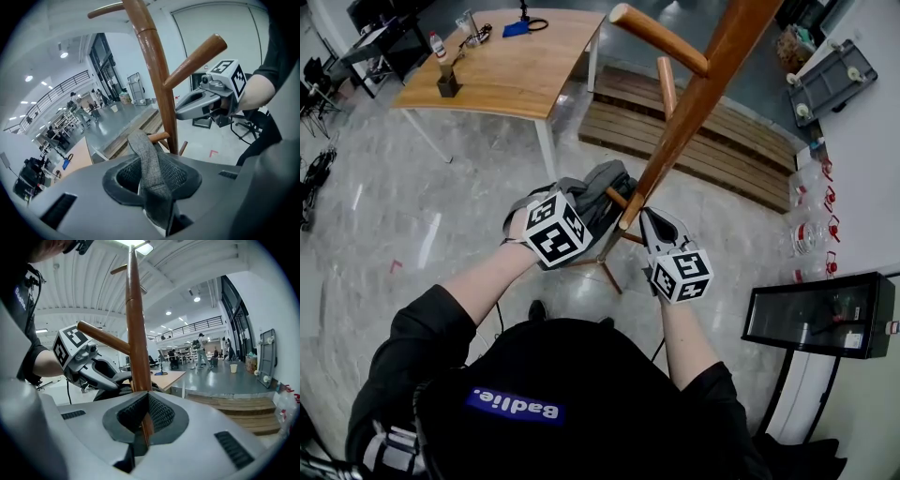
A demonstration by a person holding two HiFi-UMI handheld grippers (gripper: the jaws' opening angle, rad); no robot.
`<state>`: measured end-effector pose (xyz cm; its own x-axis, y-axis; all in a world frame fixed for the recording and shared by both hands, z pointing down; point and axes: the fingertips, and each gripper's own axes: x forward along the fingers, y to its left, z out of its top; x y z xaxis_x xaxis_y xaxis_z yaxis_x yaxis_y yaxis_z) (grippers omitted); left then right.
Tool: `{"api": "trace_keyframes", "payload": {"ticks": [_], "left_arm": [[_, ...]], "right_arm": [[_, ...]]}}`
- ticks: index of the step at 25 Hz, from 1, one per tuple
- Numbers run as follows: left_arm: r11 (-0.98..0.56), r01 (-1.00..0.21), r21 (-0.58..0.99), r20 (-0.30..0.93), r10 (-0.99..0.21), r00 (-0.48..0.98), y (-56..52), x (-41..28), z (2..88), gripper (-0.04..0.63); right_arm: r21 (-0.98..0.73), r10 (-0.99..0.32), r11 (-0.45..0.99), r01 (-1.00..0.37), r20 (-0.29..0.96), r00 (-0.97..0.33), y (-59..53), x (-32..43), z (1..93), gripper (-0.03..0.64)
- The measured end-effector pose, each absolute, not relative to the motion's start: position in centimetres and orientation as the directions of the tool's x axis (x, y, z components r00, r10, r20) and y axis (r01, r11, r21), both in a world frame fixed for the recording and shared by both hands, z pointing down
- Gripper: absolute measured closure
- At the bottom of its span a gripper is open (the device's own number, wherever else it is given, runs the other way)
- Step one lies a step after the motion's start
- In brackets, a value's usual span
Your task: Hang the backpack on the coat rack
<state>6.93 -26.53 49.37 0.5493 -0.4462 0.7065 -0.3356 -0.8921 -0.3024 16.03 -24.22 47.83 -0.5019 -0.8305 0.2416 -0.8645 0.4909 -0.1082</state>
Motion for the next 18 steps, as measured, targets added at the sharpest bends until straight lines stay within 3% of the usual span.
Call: {"api": "trace_keyframes", "payload": {"ticks": [12, 18], "left_arm": [[-0.868, -0.177, -0.464, 0.749, -0.491, 0.445, -25.96, 6.82, 49.16, 0.489], [-0.885, -0.091, -0.456, 0.789, -0.45, 0.418, -25.92, 6.69, 49.55, 0.491]], "right_arm": [[-0.114, -0.827, 0.495, -0.861, 0.243, -0.507, -23.95, 15.83, 47.7, 0.62], [-0.116, -0.826, 0.495, -0.861, 0.246, -0.507, -24.05, 15.89, 47.69, 0.62]]}}
